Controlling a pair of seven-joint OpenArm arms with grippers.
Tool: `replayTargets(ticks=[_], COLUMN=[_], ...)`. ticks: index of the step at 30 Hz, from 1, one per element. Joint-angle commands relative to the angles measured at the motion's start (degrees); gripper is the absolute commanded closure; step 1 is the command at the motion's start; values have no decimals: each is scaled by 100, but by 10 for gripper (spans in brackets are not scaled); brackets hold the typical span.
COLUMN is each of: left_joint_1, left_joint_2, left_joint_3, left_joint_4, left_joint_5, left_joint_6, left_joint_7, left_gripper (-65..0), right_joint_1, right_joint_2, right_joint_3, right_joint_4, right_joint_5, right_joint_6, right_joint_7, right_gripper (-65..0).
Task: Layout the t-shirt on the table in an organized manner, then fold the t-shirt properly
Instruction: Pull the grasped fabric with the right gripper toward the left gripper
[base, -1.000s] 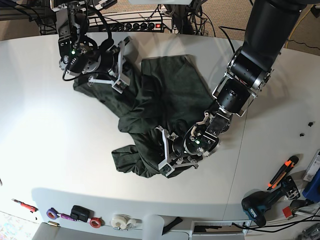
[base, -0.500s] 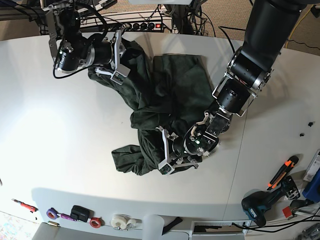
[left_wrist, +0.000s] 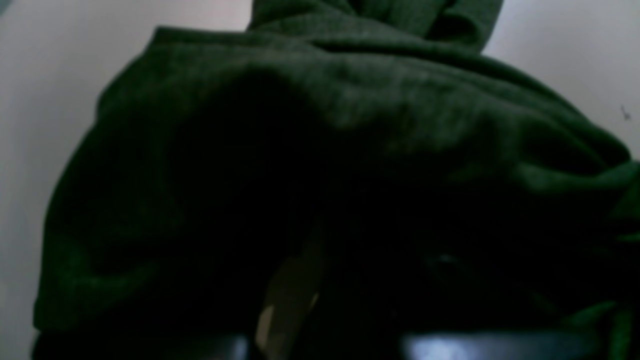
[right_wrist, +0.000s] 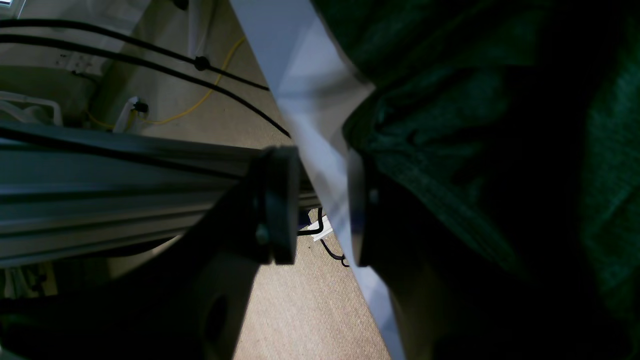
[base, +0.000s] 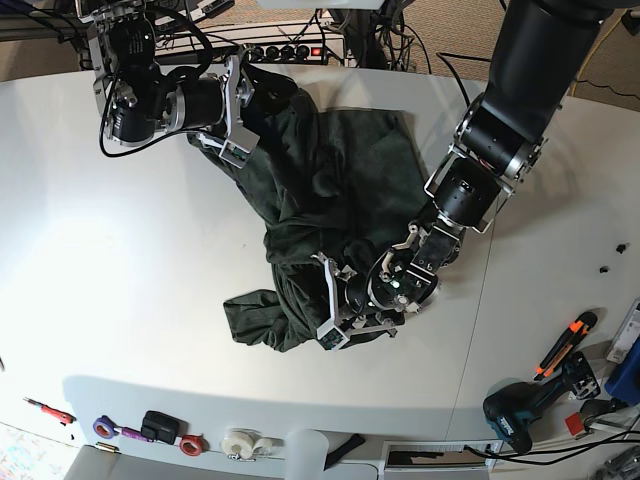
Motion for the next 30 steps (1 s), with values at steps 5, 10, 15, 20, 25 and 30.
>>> replayTargets(ticks=[5, 10, 15, 20, 25, 30], left_joint_1=[-90, -90, -90, -90, -81, -39], left_joint_2=[-37, -35, -35, -35, -33, -33], left_joint_3=[-4, -4, -4, -4, -4, -4], left_joint_4=[-15, -15, -15, -15, -15, -15], left_joint_5=[192, 192, 192, 192, 192, 192], left_joint_6=[107, 109, 109, 107, 107, 105], left_joint_7=[306, 302, 299, 302, 302, 258], left_gripper=[-49, -50, -50, -50, -50, -50], right_joint_1=[114, 538, 1060, 1327, 1399, 1416], right_joint_2=[50, 11, -365, -949, -1449, -1620], right_joint_3=[24, 24, 22, 22, 22, 17], right_joint_4=[79, 79, 74, 48, -170, -424], right_joint_5=[151, -785, -2371, -3235, -4030, -4441], right_joint_6=[6, 6, -37, -125, -247, -385], right_joint_7=[79, 79, 608, 1434, 2481, 2603], right_gripper=[-177, -177, -177, -352, -365, -365])
